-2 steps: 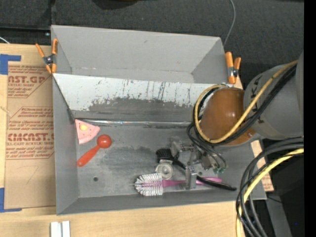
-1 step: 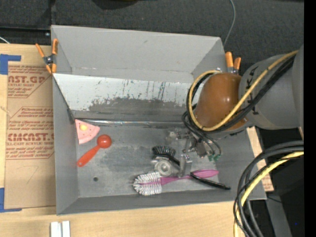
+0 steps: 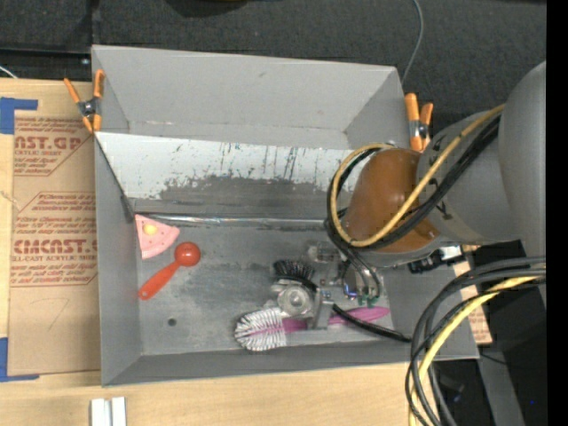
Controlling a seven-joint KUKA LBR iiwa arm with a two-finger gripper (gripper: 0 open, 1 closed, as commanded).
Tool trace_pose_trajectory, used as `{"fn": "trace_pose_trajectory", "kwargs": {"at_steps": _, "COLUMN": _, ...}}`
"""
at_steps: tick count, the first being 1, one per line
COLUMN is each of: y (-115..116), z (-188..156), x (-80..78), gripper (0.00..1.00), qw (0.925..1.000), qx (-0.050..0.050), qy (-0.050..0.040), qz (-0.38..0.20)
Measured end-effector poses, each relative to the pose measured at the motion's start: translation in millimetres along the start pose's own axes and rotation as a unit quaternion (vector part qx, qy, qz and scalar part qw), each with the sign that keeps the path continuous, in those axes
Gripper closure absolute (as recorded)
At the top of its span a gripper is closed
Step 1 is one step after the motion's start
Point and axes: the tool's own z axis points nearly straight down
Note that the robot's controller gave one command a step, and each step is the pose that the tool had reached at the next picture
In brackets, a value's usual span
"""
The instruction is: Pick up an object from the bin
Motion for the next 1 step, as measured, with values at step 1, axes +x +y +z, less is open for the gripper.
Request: {"fn": "trace_pose_trajectory", "kwargs": {"at_steps": 1, "y": 41.1, "z": -1.5, "x": 18.1, "gripper": 1.00, "qw": 0.9922, "qx": 0.000, "qy": -0.0052, "qz": -0.124}}
